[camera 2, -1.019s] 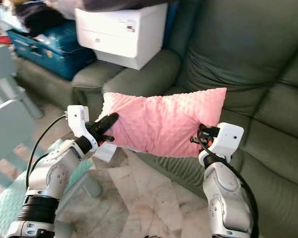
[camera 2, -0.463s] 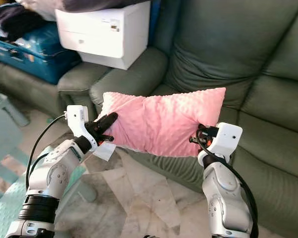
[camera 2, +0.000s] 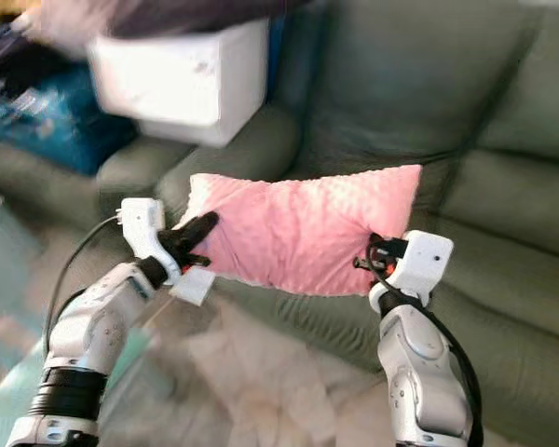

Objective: Move the pillow to the sofa

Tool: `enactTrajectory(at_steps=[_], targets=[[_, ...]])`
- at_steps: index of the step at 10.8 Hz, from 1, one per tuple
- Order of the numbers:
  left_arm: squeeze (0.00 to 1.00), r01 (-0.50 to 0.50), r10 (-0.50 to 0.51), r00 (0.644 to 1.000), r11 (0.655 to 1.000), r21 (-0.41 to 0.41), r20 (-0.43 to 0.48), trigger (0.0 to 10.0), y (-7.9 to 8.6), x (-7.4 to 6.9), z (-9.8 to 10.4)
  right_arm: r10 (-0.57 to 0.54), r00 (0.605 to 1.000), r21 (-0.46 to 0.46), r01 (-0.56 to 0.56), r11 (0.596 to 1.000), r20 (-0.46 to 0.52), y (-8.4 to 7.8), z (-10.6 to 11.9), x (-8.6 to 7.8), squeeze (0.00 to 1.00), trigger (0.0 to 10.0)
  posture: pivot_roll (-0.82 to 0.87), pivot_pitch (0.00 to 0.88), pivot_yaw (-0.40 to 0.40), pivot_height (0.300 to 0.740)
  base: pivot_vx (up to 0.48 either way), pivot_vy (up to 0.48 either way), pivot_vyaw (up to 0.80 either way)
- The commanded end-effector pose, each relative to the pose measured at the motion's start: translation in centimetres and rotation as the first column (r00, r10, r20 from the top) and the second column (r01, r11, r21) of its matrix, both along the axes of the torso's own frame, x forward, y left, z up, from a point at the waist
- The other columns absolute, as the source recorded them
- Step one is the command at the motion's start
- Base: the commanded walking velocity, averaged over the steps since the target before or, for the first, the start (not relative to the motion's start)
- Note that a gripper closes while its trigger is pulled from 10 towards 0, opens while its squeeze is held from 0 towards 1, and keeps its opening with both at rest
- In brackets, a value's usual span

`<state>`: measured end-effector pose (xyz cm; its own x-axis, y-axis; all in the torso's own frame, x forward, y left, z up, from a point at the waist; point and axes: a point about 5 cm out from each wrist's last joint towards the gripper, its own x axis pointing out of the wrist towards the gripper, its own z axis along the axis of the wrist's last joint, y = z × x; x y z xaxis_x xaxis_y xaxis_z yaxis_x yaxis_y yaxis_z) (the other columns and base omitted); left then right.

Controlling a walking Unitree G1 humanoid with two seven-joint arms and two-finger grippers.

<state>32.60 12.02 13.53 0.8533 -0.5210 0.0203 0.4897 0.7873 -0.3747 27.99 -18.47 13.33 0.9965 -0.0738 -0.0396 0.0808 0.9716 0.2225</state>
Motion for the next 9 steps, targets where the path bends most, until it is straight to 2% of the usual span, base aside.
enactTrajectory(at_steps=[1,3,5,9], targets=[[0.00,0.027,-0.027,0.999,1.000,0.008,0.028,10.0,-0.62,0.13,0.55,-0.015,1.000,-0.006,0.015,1.000,0.012,-0.27,0.31,0.09,0.00,10.0,-0.17,0.103,-0.023,0.740,0.289,0.000,-0.80],[0.00,0.033,-0.033,0.999,0.999,-0.007,0.030,10.0,-0.74,0.07,0.58,-0.016,1.000,-0.007,0.016,1.000,0.011,-0.30,0.27,0.01,0.00,10.0,-0.17,0.103,-0.025,0.740,0.262,0.000,-0.80],[0.00,0.022,-0.022,1.000,1.000,-0.006,0.018,10.0,-0.73,0.09,0.43,-0.014,1.000,-0.008,0.014,1.000,0.015,-0.35,0.32,-0.01,0.00,10.0,-0.17,0.102,-0.027,0.740,0.000,0.000,-0.80],[0.00,0.031,-0.031,0.999,1.000,0.003,0.022,10.0,-0.71,0.08,0.47,-0.009,1.000,-0.004,0.009,1.000,0.025,-0.17,0.41,0.00,0.00,10.0,-0.17,0.099,-0.023,0.740,0.000,0.000,0.00]])
